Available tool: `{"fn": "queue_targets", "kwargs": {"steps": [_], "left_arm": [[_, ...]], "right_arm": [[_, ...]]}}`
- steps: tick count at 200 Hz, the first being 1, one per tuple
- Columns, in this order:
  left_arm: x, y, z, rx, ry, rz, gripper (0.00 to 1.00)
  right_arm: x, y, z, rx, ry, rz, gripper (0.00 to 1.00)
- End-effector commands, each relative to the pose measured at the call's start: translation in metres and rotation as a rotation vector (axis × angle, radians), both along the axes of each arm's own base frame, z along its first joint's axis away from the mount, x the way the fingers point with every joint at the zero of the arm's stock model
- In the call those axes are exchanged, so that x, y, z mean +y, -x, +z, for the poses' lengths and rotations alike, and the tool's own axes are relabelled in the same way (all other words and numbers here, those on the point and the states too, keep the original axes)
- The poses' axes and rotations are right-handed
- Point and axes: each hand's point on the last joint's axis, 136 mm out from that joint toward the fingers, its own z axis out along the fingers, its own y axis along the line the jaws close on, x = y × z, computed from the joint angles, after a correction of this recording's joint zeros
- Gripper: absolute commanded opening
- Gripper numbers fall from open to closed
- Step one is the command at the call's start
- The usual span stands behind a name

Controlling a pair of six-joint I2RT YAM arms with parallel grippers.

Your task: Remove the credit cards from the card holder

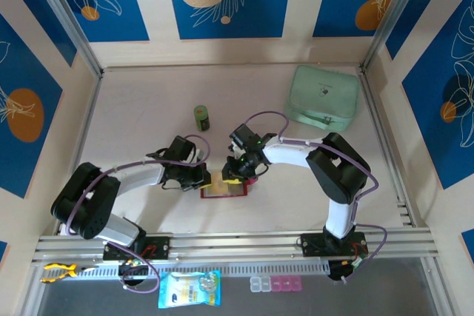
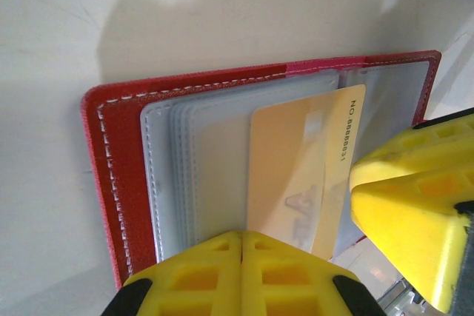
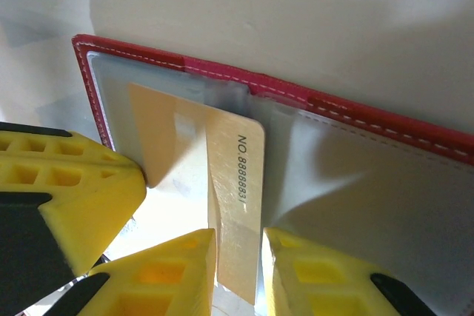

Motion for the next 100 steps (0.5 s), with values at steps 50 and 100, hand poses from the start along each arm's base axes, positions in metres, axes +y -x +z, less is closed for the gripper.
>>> {"fn": "queue_targets", "kwargs": {"steps": [50,100], "left_arm": [[0.006,0.007,-0.008,0.037,-0.049,0.005,0.01],[0.005,0.007,-0.008,0.035,-0.045,0.003,0.01]], "right_arm": [[0.004,0.005,-0.004,0.047,-0.026,0.003,0.24],[0.007,0.004,0.006,0.036,-0.069,-0.002,0.21]]}}
